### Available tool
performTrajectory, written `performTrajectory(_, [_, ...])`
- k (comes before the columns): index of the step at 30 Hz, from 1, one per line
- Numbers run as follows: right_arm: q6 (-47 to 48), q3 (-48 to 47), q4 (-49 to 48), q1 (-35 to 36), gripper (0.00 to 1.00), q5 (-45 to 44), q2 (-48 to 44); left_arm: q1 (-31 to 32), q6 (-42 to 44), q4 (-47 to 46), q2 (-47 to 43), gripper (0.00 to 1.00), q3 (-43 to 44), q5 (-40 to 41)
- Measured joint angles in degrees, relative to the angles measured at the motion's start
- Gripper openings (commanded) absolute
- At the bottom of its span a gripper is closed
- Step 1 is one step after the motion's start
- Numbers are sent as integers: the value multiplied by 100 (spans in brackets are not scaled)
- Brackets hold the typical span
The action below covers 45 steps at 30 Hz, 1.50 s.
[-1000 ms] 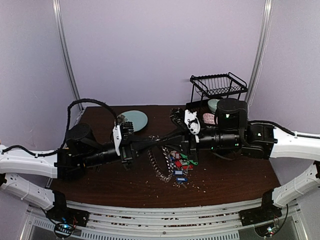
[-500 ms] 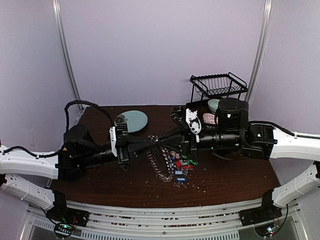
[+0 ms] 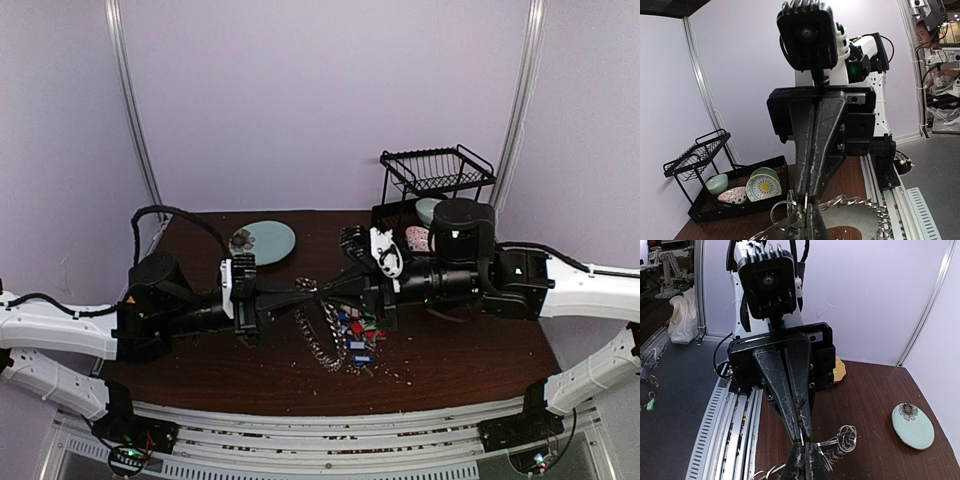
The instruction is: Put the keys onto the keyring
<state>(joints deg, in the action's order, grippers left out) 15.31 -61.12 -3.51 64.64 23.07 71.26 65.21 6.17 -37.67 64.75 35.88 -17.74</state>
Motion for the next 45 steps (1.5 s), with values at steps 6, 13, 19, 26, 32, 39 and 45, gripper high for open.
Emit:
performTrajectory(6, [415,-697,1174,-7,0,-260,173,26,83,918,22,19,393,271])
performTrajectory(13, [841,-1084,1961,-7,0,-610,227,26,319,1816,-13,23,619,654])
performTrajectory(19, [1012,-1215,2251,-7,0,-693,361,26,461,2179,22,26,817,769])
performTrajectory(26, [1043,-1255,2369,7,0,-728,391,26,595,2164,79,17,883,623])
performTrajectory(32, [1045,-1255,2400,26,0,-726,391,26,651,2234,240,11,979,581])
performTrajectory(39, [1049,-1257,2439,37,0,-726,398,26,697,2277,319,0,1086,597])
performTrajectory(45, [1040,-1257,2437,37,6,-726,398,26,704,2286,319,0,1086,638])
